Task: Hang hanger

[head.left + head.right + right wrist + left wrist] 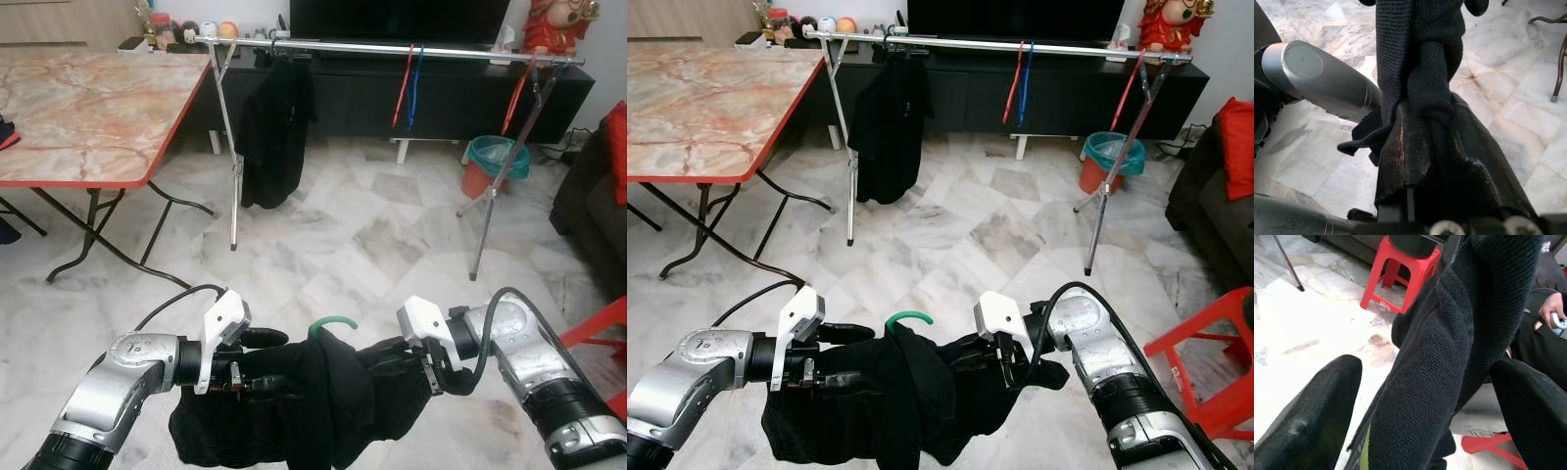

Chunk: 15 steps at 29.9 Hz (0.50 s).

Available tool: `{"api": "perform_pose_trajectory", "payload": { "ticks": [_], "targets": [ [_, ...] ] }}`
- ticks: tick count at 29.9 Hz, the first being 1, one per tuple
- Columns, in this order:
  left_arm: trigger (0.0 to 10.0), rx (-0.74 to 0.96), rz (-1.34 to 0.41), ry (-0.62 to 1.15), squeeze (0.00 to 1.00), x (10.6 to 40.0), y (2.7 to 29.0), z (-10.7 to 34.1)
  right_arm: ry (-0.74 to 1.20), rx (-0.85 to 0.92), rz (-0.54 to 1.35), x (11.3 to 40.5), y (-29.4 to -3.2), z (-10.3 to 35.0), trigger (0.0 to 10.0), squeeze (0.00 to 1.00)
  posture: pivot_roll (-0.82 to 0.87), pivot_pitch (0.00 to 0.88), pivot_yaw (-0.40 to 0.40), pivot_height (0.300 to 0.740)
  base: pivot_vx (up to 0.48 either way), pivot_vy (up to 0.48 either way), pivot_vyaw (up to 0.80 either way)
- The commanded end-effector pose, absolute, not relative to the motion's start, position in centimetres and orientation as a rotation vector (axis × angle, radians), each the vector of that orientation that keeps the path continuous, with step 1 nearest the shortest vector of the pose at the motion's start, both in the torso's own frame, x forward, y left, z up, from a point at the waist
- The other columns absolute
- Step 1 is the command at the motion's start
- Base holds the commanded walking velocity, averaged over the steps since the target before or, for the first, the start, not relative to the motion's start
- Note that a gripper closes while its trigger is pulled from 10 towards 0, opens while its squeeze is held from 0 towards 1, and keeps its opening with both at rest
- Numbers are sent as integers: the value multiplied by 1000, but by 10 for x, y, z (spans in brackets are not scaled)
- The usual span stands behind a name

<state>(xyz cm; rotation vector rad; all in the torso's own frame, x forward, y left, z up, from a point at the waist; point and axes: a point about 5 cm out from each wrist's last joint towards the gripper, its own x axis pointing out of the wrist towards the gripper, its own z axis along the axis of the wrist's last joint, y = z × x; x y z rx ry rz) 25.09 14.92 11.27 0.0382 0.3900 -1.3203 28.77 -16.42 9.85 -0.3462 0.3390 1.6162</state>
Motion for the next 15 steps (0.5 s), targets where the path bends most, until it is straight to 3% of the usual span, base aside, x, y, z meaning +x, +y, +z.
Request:
{"api": "perform_pose_trajectory", "payload": {
  "ticks": [1, 3, 4, 13, 14, 15],
  "targets": [
    [10000, 54, -1339, 398, 1000, 251, 146, 112, 267, -350, 1653, 289, -155, 108, 10000, 0, -12, 0, -35, 740, 0, 0, 0],
    [10000, 72, -1342, 409, 1000, 250, 146, 110, 267, -352, 1654, 289, -155, 108, 10000, 0, -10, 0, -37, 740, 0, 0, 0],
    [10000, 90, -1350, 427, 0, 249, 147, 108, 266, -354, 1655, 289, -153, 108, 10000, 0, -10, 0, -37, 740, 0, 0, 0],
    [10000, 97, -1365, 448, 0, 247, 144, 103, 248, -350, 1667, 289, -149, 112, 10000, 0, -11, 0, -36, 740, 0, 0, 0],
    [6549, 91, -1362, 446, 0, 248, 142, 103, 244, -351, 1670, 289, -148, 113, 10000, 0, -13, 0, -36, 740, 0, 0, 0],
    [2039, 87, -1364, 443, 0, 248, 141, 103, 243, -351, 1671, 289, -148, 113, 10000, 0, -12, 0, -36, 740, 0, 0, 0]
  ]
}}
